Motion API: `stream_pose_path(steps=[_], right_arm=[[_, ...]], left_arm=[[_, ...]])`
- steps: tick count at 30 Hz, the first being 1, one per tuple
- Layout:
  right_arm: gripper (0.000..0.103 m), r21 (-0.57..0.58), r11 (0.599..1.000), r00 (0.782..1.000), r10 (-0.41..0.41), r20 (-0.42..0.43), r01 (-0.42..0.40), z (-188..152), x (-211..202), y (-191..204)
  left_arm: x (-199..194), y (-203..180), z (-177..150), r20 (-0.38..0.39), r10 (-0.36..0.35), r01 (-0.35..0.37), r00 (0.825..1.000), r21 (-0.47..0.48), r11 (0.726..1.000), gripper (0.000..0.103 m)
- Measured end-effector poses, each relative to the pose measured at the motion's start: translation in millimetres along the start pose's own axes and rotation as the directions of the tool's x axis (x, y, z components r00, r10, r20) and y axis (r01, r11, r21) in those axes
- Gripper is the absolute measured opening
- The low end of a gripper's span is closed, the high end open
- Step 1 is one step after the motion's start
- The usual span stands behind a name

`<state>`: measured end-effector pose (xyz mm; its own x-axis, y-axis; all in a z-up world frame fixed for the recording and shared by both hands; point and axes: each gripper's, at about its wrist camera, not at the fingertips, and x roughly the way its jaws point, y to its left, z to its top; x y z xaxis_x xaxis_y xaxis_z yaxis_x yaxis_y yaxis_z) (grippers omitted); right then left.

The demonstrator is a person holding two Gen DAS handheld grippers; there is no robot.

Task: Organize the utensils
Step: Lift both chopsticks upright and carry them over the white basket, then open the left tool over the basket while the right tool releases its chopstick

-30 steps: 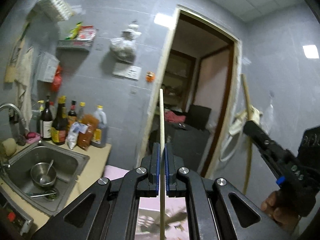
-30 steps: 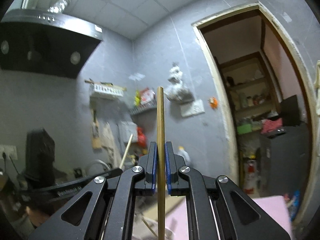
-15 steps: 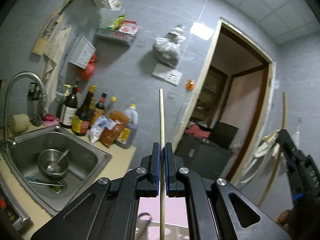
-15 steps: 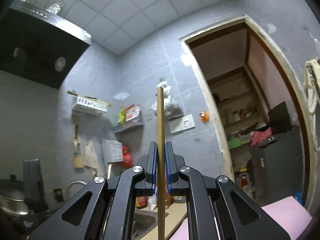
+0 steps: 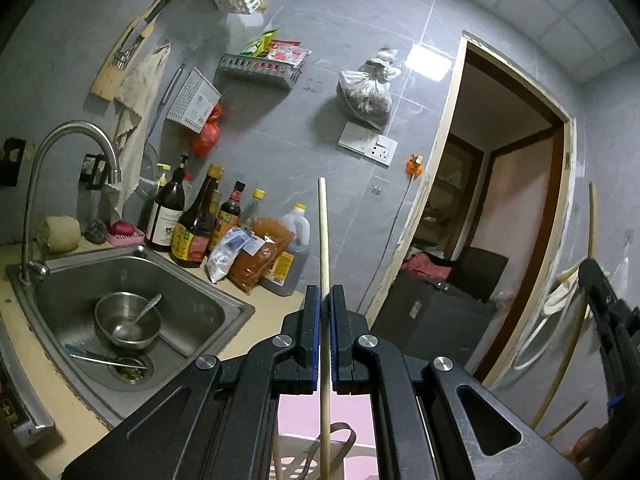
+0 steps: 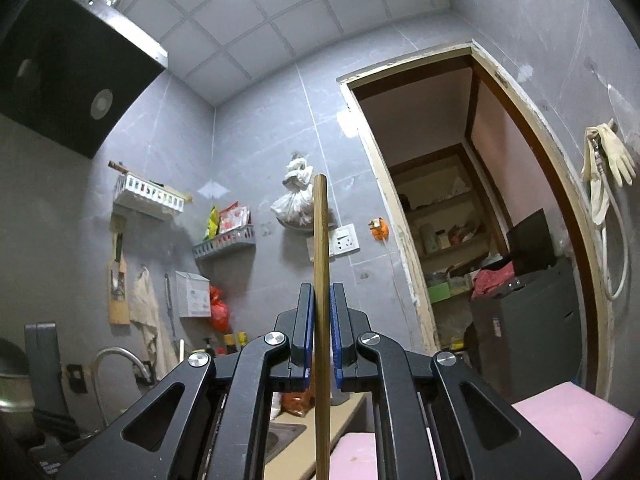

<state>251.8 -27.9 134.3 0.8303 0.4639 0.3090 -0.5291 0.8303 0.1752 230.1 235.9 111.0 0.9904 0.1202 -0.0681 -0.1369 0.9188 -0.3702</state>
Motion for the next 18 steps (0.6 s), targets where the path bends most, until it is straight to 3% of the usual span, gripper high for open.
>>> stream_pose_path(steps=[9, 18], right_arm=[[0.006, -0.005, 0.999, 0.999, -0.045, 0.003, 0.045, -7, 2, -2], [0.006, -0.016, 0.999, 0.998, -0.049, -0.05, 0.048, -17, 4, -5]], left_arm=[[7, -9, -13, -0.006, 0.015, -0.014, 1.0, 0.058, 0.998, 0.002], [5, -11, -18, -0.071, -0.002, 0.007, 0.997, 0.06, 0.998, 0.005]])
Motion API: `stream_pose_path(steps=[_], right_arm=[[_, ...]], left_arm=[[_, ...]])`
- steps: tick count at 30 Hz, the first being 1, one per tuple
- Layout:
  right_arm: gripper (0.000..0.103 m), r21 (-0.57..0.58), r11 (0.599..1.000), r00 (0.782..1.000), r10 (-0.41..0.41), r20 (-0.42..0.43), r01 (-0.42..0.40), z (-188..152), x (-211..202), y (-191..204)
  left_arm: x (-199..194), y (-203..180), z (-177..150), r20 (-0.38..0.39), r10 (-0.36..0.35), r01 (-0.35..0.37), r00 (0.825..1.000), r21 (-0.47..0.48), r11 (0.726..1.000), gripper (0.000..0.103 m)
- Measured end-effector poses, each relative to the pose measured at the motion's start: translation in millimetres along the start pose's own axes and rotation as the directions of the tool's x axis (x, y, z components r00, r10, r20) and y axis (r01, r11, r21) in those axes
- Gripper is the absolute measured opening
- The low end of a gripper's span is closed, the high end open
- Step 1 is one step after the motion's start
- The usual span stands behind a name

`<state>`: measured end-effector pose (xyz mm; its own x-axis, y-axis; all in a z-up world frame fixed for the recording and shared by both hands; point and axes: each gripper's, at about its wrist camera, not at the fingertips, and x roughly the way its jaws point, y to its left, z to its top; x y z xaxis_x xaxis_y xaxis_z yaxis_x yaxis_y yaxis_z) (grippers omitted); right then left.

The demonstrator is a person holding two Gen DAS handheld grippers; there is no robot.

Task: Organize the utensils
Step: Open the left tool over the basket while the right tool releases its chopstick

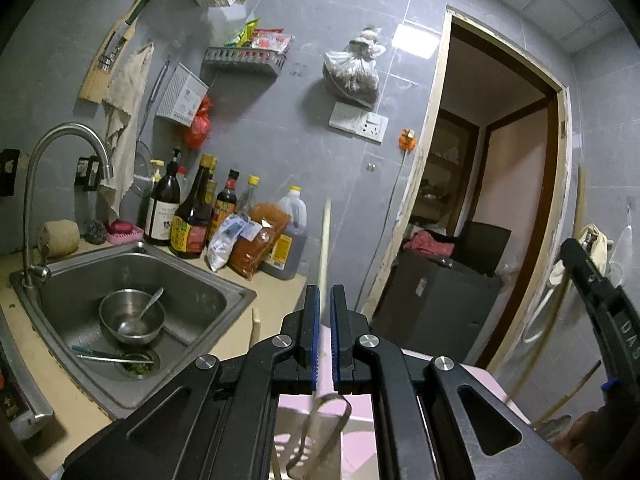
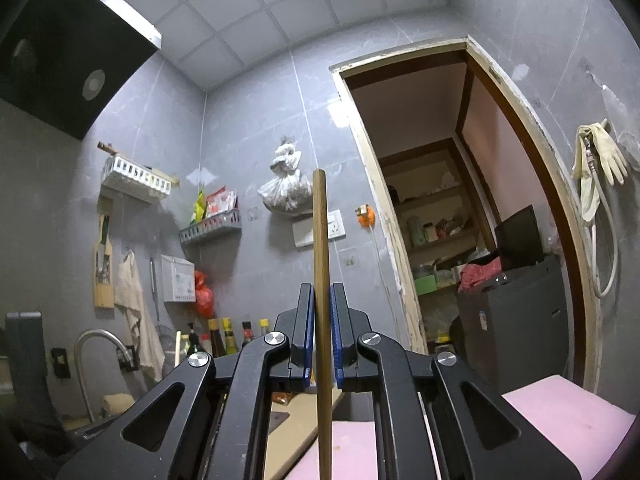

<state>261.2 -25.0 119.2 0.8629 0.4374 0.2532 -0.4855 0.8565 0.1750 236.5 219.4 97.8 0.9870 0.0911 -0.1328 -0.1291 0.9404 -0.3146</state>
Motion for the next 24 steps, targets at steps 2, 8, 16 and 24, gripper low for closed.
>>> stream_pose_path(steps=[2, 8, 16, 24], right_arm=[[0.007, 0.001, 1.0, 1.0, 0.004, -0.016, -0.004, -1, 0, -2], [0.019, 0.006, 1.0, 0.999, 0.018, -0.047, -0.018, 2, -4, -9], [0.031, -0.011, 0.999, 0.998, 0.049, -0.026, -0.049, 23, -13, -10], [0.054, -0.012, 0.999, 0.999, 0.04, -0.026, -0.04, 44, -30, -24]], left_arm=[[-2, -1, 0, -0.01, -0.006, 0.006, 1.0, -0.005, 1.0, 0.008], [-14, -1, 2, 0.0, -0.027, 0.027, 1.0, -0.036, 0.999, 0.025], [-29, -7, 16, 0.01, -0.037, 0.037, 0.999, -0.044, 0.998, 0.036], [-46, -26, 26, 0.017, -0.044, 0.044, 0.999, 0.0, 0.999, 0.054]])
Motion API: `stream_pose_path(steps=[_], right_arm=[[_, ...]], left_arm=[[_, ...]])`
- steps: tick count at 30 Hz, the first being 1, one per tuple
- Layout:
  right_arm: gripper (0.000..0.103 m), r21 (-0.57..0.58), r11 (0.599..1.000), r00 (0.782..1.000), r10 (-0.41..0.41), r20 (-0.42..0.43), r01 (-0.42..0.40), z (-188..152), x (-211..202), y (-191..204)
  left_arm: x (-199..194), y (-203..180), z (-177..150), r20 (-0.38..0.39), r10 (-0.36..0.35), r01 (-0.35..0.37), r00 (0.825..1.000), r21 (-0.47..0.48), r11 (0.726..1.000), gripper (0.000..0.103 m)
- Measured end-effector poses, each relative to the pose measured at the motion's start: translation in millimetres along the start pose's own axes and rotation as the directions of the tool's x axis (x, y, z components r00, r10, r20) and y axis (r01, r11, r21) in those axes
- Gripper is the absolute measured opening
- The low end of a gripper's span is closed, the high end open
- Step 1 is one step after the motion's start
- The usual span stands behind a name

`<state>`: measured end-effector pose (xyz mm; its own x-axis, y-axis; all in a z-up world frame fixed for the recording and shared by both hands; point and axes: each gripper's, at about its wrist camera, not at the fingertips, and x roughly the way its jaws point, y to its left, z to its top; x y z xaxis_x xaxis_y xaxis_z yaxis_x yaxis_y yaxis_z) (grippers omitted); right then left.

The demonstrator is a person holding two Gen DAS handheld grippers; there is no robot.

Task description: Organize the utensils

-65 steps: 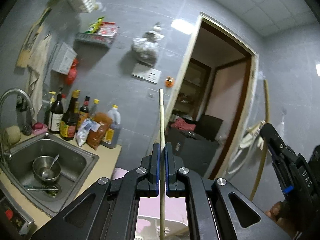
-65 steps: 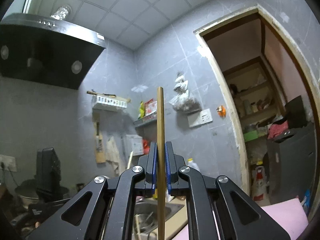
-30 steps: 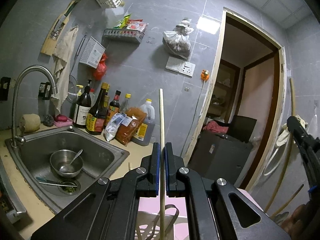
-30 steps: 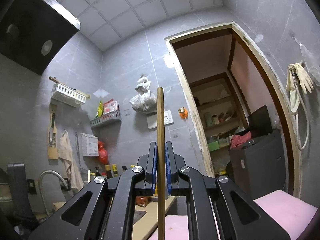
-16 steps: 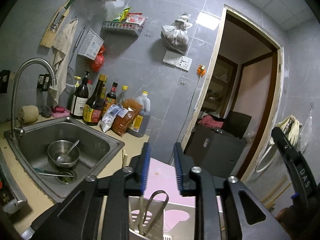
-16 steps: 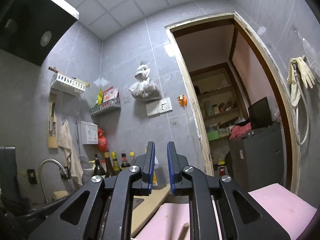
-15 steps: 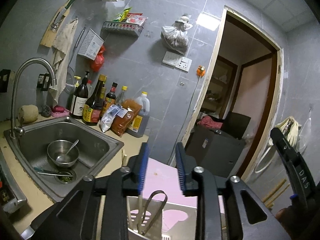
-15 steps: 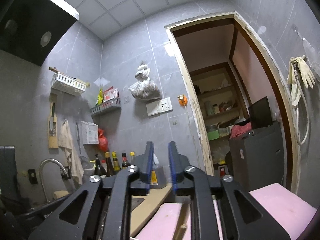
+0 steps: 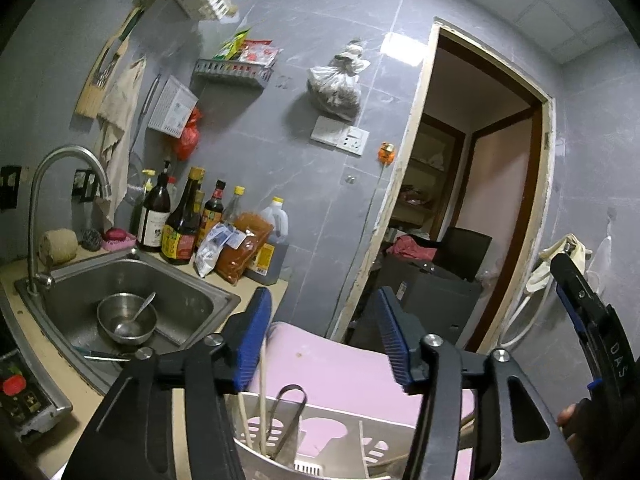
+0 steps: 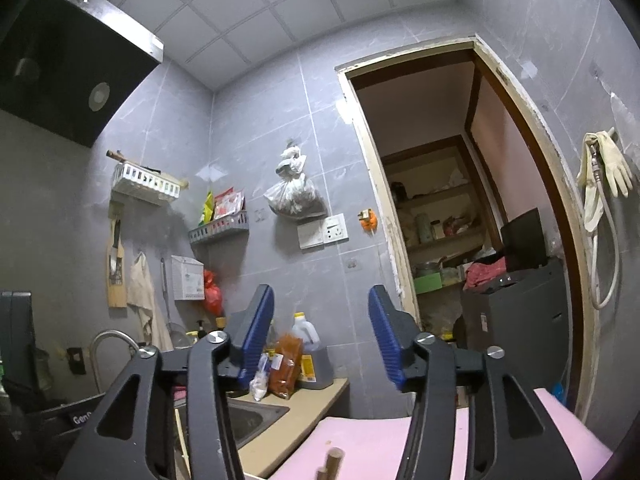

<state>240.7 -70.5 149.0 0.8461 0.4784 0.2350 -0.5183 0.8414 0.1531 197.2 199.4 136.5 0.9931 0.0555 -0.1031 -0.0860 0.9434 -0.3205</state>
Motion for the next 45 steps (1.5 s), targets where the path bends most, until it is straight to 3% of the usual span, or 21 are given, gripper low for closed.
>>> stream_pose_path(steps=[6, 10, 14, 23, 31, 45], right_arm=[[0.068, -0.046, 0.999, 0.999, 0.004, -0.048, -0.006, 11, -21, -11], [0.075, -0.07, 0.998, 0.997, -0.008, -0.077, 0.002, 16, -40, -21], [0.079, -0.085, 0.996, 0.995, -0.028, -0.101, 0.019, 19, -60, -32], [0.085, -0.133, 0.987, 0.974, -0.115, -0.196, 0.09, 22, -99, -52], [0.102, -0.14, 0.978, 0.944, -0.189, -0.269, 0.156, 9, -141, -69], [0.103, -0.177, 0.966, 0.91, -0.24, -0.339, 0.189, -9, -187, -68]], left_arm=[[-19, -20, -2, -0.003, -0.024, 0.024, 1.0, 0.03, 0.999, 0.076], [-31, -38, -5, -0.008, -0.042, 0.042, 0.999, 0.065, 0.997, 0.079], [-42, -54, -11, -0.01, -0.056, 0.057, 0.998, 0.099, 0.993, 0.092], [-65, -80, -39, -0.049, -0.102, 0.108, 0.994, 0.151, 0.983, 0.1], [-75, -87, -76, -0.136, -0.122, 0.144, 0.983, 0.171, 0.975, 0.1], [-114, -75, -110, -0.145, -0.064, 0.094, 0.987, 0.208, 0.974, 0.1]])
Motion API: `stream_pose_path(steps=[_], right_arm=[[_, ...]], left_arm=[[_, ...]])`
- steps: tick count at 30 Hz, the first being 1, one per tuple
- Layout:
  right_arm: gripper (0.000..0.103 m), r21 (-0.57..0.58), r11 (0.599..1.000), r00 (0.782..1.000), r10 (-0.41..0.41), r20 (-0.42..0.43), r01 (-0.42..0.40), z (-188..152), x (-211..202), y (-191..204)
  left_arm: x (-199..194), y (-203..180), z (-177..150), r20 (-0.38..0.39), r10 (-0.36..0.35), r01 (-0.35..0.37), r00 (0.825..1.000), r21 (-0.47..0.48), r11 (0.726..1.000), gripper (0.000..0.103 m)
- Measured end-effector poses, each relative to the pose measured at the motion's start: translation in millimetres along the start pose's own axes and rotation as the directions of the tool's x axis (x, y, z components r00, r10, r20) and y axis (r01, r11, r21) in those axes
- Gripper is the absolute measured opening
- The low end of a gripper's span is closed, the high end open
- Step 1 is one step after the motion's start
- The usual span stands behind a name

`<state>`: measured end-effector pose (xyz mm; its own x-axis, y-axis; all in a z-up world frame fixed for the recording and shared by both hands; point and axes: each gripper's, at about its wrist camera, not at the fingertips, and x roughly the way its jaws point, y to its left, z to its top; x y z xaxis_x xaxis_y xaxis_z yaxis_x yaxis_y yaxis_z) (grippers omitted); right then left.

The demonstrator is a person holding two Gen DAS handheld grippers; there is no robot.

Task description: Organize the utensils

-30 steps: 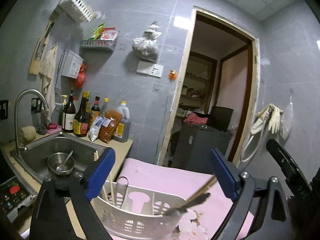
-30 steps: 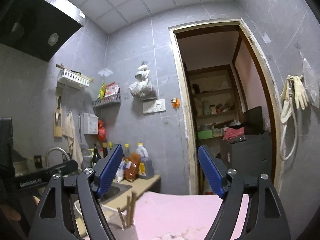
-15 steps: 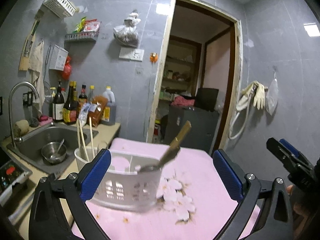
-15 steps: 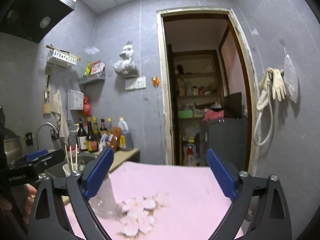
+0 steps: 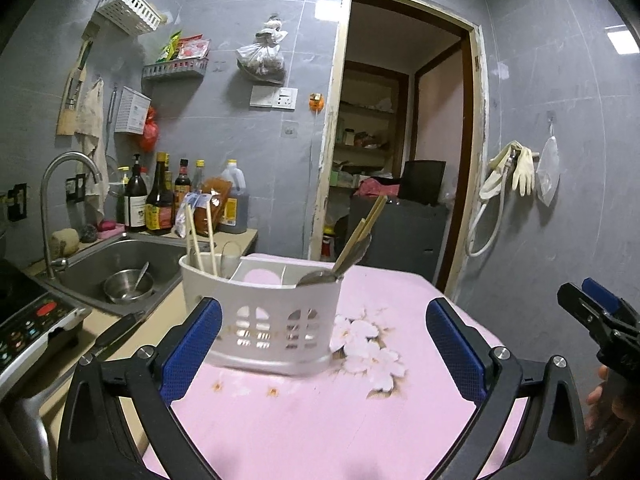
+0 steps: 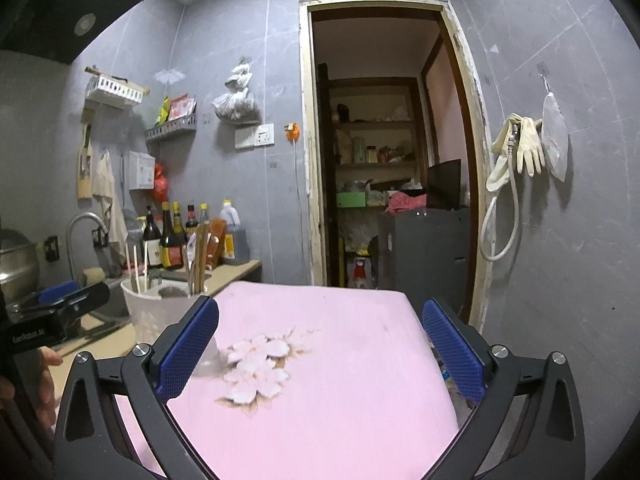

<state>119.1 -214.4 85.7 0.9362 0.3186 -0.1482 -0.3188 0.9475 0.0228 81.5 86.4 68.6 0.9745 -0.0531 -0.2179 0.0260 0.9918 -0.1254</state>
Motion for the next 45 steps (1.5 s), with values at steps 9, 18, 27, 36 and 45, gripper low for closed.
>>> stream_pose_path(steps=[9, 18, 27, 36, 45], right_arm=[[0.103, 0.006, 0.998, 0.998, -0.066, -0.005, 0.066, -23, -23, 6], [0.103, -0.003, 0.996, 0.995, -0.092, -0.033, 0.092, -40, -31, 5], [0.103, -0.002, 0.996, 0.996, -0.086, -0.032, 0.086, -43, -33, 7], [0.103, 0.0, 0.997, 0.996, -0.082, -0.033, 0.082, -42, -34, 7], [0.103, -0.001, 0.997, 0.996, -0.083, -0.034, 0.083, -42, -34, 8]], left_arm=[[-16, -1, -31, -0.038, 0.012, -0.012, 0.999, 0.004, 1.0, 0.1], [-26, 0, -54, -0.059, 0.037, -0.036, 0.998, 0.016, 0.999, 0.1], [-31, 2, -57, -0.061, 0.03, -0.03, 0.998, 0.001, 1.0, 0.1], [-32, 2, -55, -0.055, 0.029, -0.029, 0.998, 0.002, 1.0, 0.1], [-32, 2, -55, -0.057, 0.025, -0.025, 0.998, -0.002, 1.0, 0.1]])
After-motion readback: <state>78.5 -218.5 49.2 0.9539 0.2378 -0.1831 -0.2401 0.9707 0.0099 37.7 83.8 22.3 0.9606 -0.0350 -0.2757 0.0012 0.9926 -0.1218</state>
